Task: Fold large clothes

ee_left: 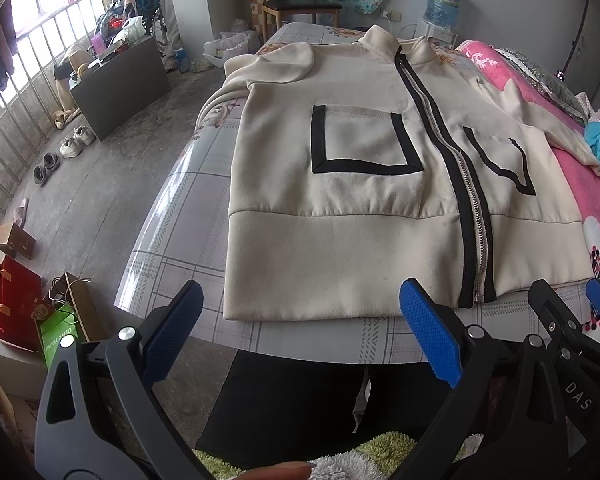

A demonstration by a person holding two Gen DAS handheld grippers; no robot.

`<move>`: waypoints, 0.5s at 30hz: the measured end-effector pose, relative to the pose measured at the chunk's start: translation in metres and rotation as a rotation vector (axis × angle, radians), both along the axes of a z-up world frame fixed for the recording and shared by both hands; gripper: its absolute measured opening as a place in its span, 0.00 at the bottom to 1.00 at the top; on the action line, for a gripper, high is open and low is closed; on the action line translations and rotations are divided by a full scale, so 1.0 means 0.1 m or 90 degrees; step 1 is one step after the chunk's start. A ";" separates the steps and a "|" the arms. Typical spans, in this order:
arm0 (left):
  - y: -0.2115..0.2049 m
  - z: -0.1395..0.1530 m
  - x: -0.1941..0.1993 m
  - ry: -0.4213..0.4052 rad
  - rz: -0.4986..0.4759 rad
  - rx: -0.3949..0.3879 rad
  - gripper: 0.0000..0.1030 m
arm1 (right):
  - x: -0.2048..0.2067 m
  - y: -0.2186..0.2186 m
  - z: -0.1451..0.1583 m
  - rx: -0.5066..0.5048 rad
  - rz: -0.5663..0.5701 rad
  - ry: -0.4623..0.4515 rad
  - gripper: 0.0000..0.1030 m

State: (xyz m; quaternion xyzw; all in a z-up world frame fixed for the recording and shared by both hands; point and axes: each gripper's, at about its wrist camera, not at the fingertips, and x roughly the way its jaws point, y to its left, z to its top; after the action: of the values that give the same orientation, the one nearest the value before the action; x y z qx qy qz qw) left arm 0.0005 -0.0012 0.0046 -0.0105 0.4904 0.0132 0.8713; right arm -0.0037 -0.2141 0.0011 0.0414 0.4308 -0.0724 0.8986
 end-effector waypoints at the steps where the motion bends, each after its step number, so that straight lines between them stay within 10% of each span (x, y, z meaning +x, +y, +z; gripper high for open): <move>1: 0.00 0.00 0.00 0.000 0.000 0.000 0.92 | 0.00 0.00 0.00 0.000 0.000 0.000 0.95; 15: 0.00 0.01 0.00 -0.003 0.000 0.001 0.92 | -0.01 -0.03 0.01 0.002 -0.003 0.001 0.95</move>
State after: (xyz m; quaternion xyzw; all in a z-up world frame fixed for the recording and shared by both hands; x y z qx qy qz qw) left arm 0.0001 -0.0013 0.0061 -0.0099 0.4885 0.0137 0.8724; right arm -0.0051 -0.2170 0.0022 0.0437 0.4315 -0.0741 0.8980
